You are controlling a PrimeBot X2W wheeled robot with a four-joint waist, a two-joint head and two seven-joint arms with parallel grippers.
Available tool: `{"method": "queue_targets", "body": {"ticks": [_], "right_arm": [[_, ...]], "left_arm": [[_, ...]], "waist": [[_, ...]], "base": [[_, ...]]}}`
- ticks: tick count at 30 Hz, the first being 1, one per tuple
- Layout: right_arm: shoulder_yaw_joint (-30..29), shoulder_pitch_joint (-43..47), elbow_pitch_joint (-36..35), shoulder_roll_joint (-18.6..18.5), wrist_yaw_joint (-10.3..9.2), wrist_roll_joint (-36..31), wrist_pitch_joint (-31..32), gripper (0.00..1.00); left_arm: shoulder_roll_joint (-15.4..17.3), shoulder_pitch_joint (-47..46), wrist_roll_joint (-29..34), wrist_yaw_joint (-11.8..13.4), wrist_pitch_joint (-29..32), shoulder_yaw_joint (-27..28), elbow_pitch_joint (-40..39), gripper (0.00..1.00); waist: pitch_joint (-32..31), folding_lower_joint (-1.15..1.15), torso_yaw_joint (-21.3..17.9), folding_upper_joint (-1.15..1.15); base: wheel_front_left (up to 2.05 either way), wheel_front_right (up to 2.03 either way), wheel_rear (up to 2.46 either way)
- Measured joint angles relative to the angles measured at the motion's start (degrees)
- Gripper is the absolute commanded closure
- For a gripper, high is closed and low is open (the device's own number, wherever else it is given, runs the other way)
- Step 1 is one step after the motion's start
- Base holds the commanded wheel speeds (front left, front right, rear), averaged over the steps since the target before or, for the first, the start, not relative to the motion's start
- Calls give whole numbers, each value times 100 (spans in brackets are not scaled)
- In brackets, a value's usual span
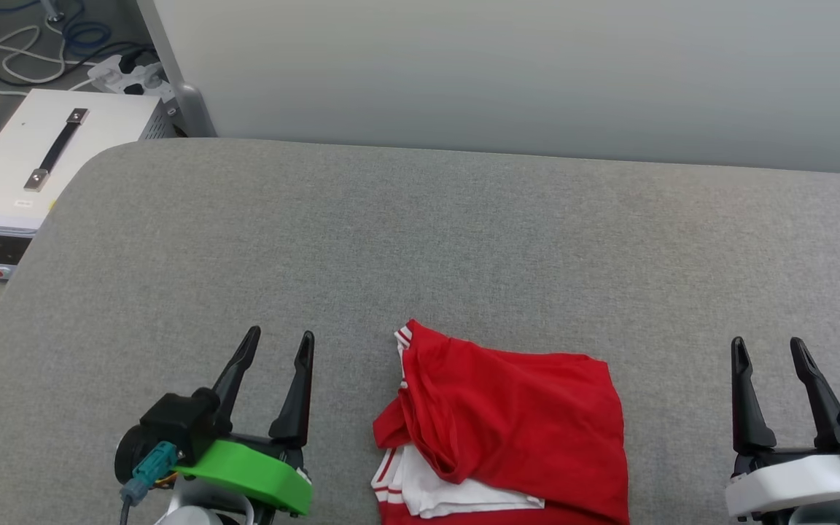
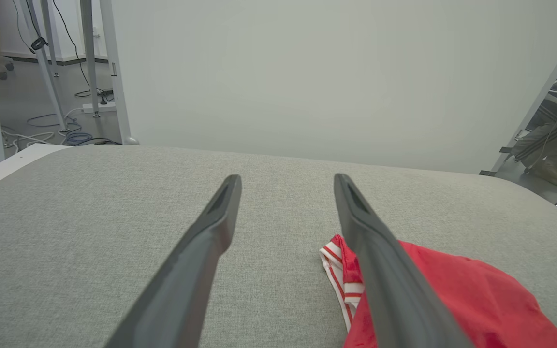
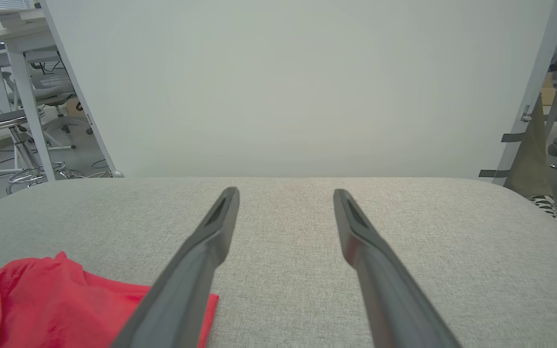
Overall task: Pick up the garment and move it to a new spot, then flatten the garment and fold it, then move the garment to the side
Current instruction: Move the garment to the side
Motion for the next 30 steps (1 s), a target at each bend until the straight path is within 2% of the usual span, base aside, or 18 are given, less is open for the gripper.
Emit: {"method": "queue_targets", "body": {"ticks": [5, 9, 12, 15, 20, 25, 30], "right_arm": [[126, -34, -29, -145, 0, 252, 385, 0], [380, -148, -253, -428, 0, 566, 1433, 0], [672, -272, -508, -697, 0, 936, 2638, 0], [886, -363, -794, -916, 0, 1299, 4100, 0], [750, -387, -1106, -842, 1, 1738, 6496, 0], [528, -677, -1157, -492, 1, 1705, 7479, 0], [474, -860, -913, -271, 1, 1517, 7659, 0]], "left_arm": [[0, -5, 0, 0, 0, -7, -3, 0], [-1, -25, 0, 0, 0, -3, -11, 0], [-5, -34, 0, 0, 0, -9, -12, 0], [-8, -61, 0, 0, 0, -24, -15, 0], [-16, -207, 1, 0, 0, -70, -22, 0], [-37, -339, 1, 0, 0, -90, -36, 0], [-64, -441, 0, 0, 0, -116, -46, 0]], "waist": [[68, 0, -2, 0], [141, 0, 0, 0], [199, 0, 11, 0], [270, 0, 25, 0], [402, 0, 107, 0], [549, 0, 261, 0], [719, 0, 459, 0]], "base": [[0, 0, 0], [0, 0, 0], [0, 0, 0], [0, 0, 0], [0, 0, 0], [0, 0, 0], [0, 0, 0]]}}
